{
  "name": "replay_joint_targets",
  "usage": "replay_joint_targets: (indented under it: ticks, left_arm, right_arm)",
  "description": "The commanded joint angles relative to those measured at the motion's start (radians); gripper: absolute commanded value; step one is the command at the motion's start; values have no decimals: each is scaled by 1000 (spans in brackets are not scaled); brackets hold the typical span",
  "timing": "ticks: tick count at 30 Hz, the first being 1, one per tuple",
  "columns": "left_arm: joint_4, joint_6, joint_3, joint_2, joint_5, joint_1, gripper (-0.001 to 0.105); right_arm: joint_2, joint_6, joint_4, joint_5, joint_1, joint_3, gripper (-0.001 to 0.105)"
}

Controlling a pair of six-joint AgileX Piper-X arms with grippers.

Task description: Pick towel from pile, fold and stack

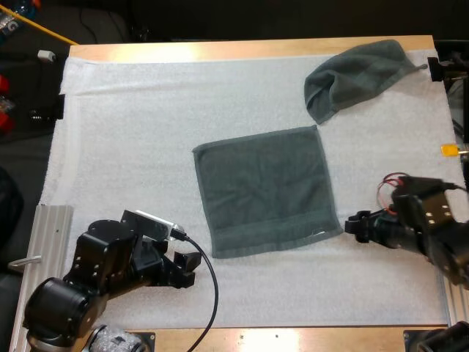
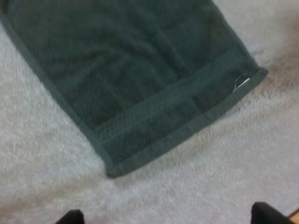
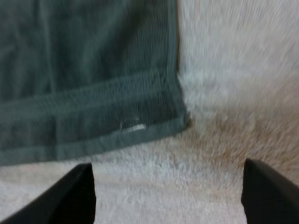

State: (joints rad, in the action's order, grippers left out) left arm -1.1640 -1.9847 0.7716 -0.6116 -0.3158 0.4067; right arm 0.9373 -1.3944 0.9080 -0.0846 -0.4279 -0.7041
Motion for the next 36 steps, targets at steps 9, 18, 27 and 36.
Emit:
replay_joint_targets:
  ticks: [9, 18, 27, 36]
  left_arm:
    - [23, -15, -23, 3, -70, 0, 67]
    - [24, -15, -23, 3, -86, 0, 67]
    - [24, -15, -23, 3, -93, 0, 67]
    - [24, -15, -23, 3, -93, 0, 67]
  right_arm:
    - [204, 101, -208, -65, 6, 69, 60]
    - [395, 272, -323, -77, 6, 69, 39]
    - [481, 322, -355, -77, 6, 69, 39]
    - [523, 391, -387, -86, 6, 69, 38]
